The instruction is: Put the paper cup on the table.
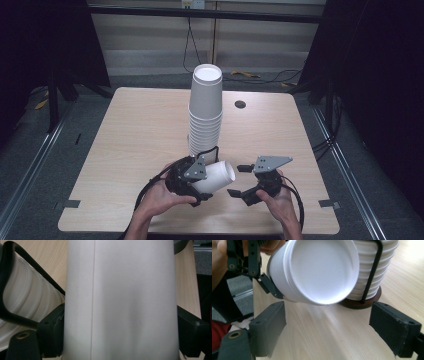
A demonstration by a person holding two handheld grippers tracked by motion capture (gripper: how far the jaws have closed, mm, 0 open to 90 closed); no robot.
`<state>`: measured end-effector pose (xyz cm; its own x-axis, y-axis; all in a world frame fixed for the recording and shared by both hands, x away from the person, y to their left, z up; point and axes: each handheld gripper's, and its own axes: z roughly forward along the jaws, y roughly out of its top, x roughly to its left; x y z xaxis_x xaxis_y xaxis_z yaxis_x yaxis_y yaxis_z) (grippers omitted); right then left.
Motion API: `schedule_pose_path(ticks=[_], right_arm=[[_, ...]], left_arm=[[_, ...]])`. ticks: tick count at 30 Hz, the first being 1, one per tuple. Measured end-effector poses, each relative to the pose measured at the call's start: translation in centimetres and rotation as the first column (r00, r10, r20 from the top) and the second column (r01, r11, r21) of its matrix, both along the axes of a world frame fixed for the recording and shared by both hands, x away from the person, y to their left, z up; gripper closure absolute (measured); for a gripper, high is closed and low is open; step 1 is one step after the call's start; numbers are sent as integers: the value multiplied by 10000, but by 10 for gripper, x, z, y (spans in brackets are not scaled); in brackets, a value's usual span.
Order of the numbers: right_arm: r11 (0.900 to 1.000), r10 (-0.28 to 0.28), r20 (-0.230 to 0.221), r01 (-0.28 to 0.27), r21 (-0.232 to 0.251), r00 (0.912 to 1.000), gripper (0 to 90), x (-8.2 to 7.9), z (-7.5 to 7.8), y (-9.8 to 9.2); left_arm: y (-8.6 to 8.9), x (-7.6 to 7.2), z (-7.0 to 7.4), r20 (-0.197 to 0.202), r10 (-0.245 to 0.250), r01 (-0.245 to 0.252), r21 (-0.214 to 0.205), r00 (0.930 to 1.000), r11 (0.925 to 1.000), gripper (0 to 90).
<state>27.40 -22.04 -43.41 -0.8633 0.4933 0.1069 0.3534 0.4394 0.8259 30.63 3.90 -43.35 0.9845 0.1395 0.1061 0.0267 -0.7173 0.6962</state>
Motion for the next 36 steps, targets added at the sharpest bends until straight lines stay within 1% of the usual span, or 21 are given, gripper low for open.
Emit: schedule_pose_path(ticks=[2,4,5,6,9,10,12,15,16,19,20,21,24,25,26,28,30,31,33,34,36], right_arm=[[9999,113,-36,-114,-46,9999,135,0,0,1],[9997,174,-108,-175,-153,9998,135,0,1,1],[9994,166,-82,-168,-308,9998,135,0,1,2],[9988,177,-38,-178,-457,9998,135,1,1,2],[9963,425,-140,-434,-741,9990,138,3,2,4],[9945,499,-185,-514,-909,9986,139,4,3,5],[9928,681,-289,-706,-969,9973,139,5,3,7],[9892,928,-443,-971,-1098,9947,141,8,4,10],[9873,979,-485,-1032,-1211,9940,141,8,4,11],[9847,976,-530,-1042,-1396,9938,141,11,4,12],[9837,1056,-671,-1141,-1389,9921,141,13,4,13],[9827,1069,-710,-1162,-1441,9917,141,14,4,13],[9770,1017,-769,-1141,-1801,9918,148,17,4,14],[9771,1104,-898,-1246,-1722,9898,148,18,3,14],[9772,1145,-1052,-1311,-1669,9878,148,19,3,14],[9694,1154,-1010,-1342,-2053,9882,149,21,2,16],[9627,1332,-1317,-1598,-2182,9823,149,24,1,18],[9592,1436,-1511,-1751,-2220,9780,147,26,0,19],[9522,1448,-1669,-1832,-2446,9753,167,29,-1,22],[9523,1372,-1748,-1784,-2474,9750,177,30,-1,23],[9541,1420,-1767,-1823,-2377,9740,169,31,-1,24]], left_arm=[[0,1,-1,-70,-17,18,18,10000,10000,143],[0,1,-1,17,-109,108,225,9999,9997,143],[-1,0,-1,-55,-121,123,356,9999,9993,143],[-1,0,0,27,-183,182,533,9998,9984,143],[-4,1,-1,77,-231,224,774,9997,9968,143],[-5,0,0,205,-253,236,789,9995,9966,143],[-6,0,0,132,-313,301,833,9994,9961,144],[-9,1,-2,125,-437,421,1088,9990,9932,144],[-10,1,-2,199,-459,434,1106,9987,9929,144],[-13,1,-2,130,-556,535,1268,9984,9905,144],[-14,0,-3,100,-373,358,1201,9993,9921,145],[-14,0,-3,81,-412,398,1317,9991,9905,145],[-15,1,-2,27,-498,489,1428,9988,9885,144],[-15,3,-1,42,-651,637,1555,9979,9858,144],[-15,3,-1,90,-649,626,1608,9979,9850,145],[-16,3,-2,37,-596,582,1645,9982,9847,145],[-18,3,-3,73,-704,678,1874,9975,9799,145],[-20,2,-3,141,-678,639,1890,9976,9799,145],[-21,3,-4,125,-818,777,2006,9966,9766,145],[-22,4,-3,129,-939,890,2142,9955,9727,144],[-24,2,-6,110,-872,827,2167,9961,9727,144]])
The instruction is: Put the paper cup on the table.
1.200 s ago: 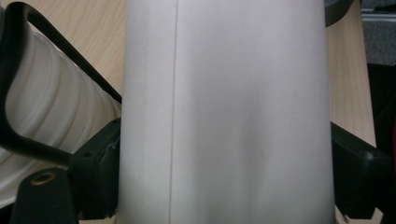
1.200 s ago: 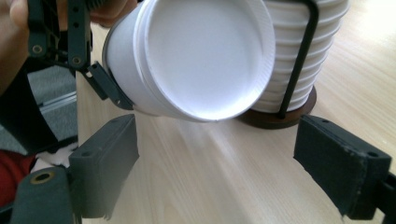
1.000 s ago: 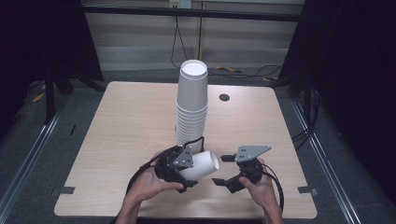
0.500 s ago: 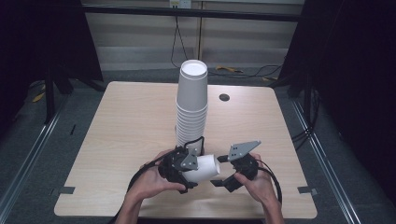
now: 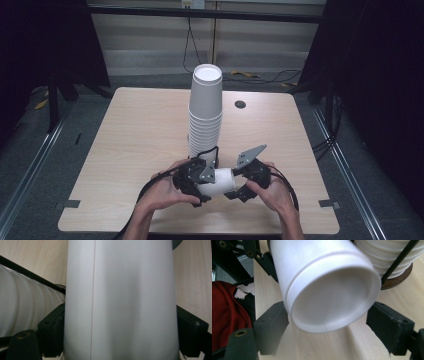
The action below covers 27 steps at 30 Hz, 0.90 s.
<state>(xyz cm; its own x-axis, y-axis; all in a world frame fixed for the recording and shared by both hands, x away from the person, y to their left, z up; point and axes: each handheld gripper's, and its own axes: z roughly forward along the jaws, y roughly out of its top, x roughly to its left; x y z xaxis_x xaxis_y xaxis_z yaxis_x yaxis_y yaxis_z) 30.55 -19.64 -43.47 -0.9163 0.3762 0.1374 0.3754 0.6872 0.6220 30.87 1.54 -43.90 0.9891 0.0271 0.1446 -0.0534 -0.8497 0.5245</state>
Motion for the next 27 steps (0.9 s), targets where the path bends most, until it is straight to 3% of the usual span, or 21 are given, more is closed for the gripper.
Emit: schedule_pose_path(ticks=[7,14,17,19,23,27], right_arm=[[9993,373,-52,-373,-82,9993,143,2,-2,6],[9969,787,-495,-790,-31,9957,145,7,-6,14],[9949,1009,-541,-1008,50,9934,175,8,-6,15],[9938,1097,-263,-1092,190,9936,183,6,-5,15],[9925,1180,-414,-1165,362,9922,186,7,-5,14],[9927,1195,-528,-1183,242,9914,181,7,-7,16]], left_arm=[[-4,-1,-4,-103,-69,70,51,9999,10000,144],[-10,-4,-7,-105,-243,244,140,9997,9996,144],[-11,-4,-8,-60,-246,247,172,9997,9995,144],[-10,-4,-7,-28,-345,346,224,9994,9992,144],[-10,-6,-7,44,-326,325,169,9995,9993,144],[-12,-6,-9,30,-496,495,279,9988,9984,144]])
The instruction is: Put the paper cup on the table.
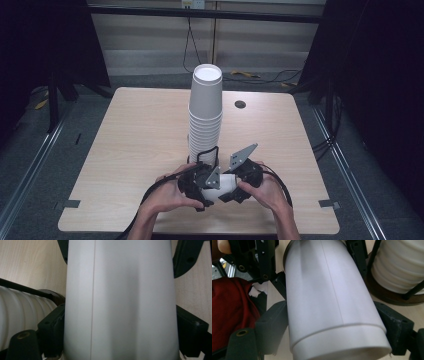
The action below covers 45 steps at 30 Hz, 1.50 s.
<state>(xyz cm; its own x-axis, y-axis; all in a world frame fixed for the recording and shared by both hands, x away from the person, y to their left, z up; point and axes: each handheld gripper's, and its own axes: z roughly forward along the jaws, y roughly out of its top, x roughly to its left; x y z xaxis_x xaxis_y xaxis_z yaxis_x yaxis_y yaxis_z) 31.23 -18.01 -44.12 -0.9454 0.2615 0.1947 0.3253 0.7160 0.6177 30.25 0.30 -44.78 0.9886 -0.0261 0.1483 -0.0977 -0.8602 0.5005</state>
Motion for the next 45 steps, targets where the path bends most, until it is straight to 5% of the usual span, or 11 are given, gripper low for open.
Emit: schedule_pose_path(ticks=[7,17,26,31,36,40,45], right_arm=[[9999,69,-72,-69,78,9999,205,0,0,-2],[9989,137,-9,-136,455,9999,224,-4,4,-2],[9990,123,101,-127,418,9999,225,-5,8,-1],[9984,163,85,-168,549,9998,226,-6,9,-2],[9982,183,157,-191,570,9997,226,-6,10,-1],[9971,170,361,-196,739,9992,226,-7,12,-2],[9968,180,447,-214,774,9988,226,-8,14,-3]], left_arm=[[4,2,1,-47,-197,196,-168,9998,9997,142],[19,2,3,-214,-395,368,-1168,9990,9925,121],[25,5,4,-515,-482,367,-2050,9975,9781,126],[32,7,5,-483,-724,572,-2643,9962,9628,129],[34,7,7,-481,-661,505,-2743,9967,9603,130],[37,7,10,-538,-616,412,-3208,9967,9463,132],[38,7,10,-570,-647,418,-3363,9963,9408,131]])
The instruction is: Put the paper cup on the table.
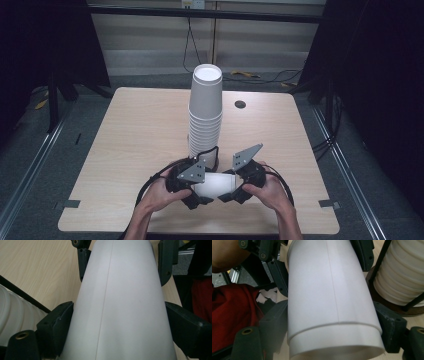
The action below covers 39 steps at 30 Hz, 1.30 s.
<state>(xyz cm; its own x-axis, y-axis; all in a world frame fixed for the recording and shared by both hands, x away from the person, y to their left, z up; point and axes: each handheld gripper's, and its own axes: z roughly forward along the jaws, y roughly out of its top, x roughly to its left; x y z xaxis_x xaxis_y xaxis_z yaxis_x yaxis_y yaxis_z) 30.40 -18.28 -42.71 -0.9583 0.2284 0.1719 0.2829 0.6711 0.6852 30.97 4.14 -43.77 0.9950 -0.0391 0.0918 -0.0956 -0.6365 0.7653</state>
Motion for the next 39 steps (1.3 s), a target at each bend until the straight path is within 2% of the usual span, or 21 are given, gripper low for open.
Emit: schedule_pose_path(ticks=[4,5,7,10,13,14,16,17,18,20,24,28,31,34,36,39], right_arm=[[10000,-39,-12,39,-2,10000,226,0,0,-1],[10000,-70,7,70,37,10000,226,0,0,-1],[9999,-125,-16,125,-2,9999,226,-1,0,-1],[9996,-255,31,255,-128,9997,226,0,-2,-3],[9993,-360,-2,360,-60,9994,225,0,-3,-6],[9990,-453,7,453,4,9990,224,1,-4,-8],[9958,-917,135,917,30,9957,224,2,-4,-14],[9946,-1031,-6,1031,131,9947,223,2,-4,-17],[9923,-1210,38,1209,256,9926,224,2,-4,-21],[9891,-1422,28,1420,402,9898,223,2,-4,-27],[9810,-1775,76,1763,815,9841,222,-1,-2,-37],[9652,-2150,5,2124,1529,9766,222,-6,-4,-47],[9566,-2384,-37,2354,1719,9712,222,-9,-9,-53],[9466,-2426,-119,2394,2160,9700,222,-11,-14,-57],[9423,-2496,-118,2457,2274,9683,221,-12,-17,-57],[9370,-2516,-132,2469,2471,9678,222,-12,-21,-57]], left_arm=[[1,0,0,-73,138,-140,-277,9999,9995,130],[1,1,1,-203,133,-141,-381,9997,9992,130],[3,2,2,-259,60,-79,-746,9996,9972,135],[8,2,7,-170,312,-332,-1379,9994,9899,155],[12,2,11,68,637,-618,-1607,9979,9851,155],[14,2,12,90,849,-817,-1857,9964,9792,157],[19,3,14,-19,1213,-1181,-2452,9926,9623,156],[22,3,15,-159,1390,-1381,-2697,9902,9530,156],[24,3,15,-213,1544,-1541,-2841,9878,9463,155],[28,4,14,-255,1781,-1777,-2956,9837,9386,155],[32,2,10,-622,2007,-2100,-3222,9777,9231,154],[34,-2,6,-748,2045,-2178,-3426,9760,9139,156],[35,-4,4,-831,2096,-2254,-3537,9743,9078,155],[38,-5,2,-957,2110,-2315,-3626,9728,9028,155],[38,-6,0,-1021,2167,-2394,-3726,9709,8966,155],[37,-7,-5,-1163,2152,-2436,-3810,9696,8919,155]])
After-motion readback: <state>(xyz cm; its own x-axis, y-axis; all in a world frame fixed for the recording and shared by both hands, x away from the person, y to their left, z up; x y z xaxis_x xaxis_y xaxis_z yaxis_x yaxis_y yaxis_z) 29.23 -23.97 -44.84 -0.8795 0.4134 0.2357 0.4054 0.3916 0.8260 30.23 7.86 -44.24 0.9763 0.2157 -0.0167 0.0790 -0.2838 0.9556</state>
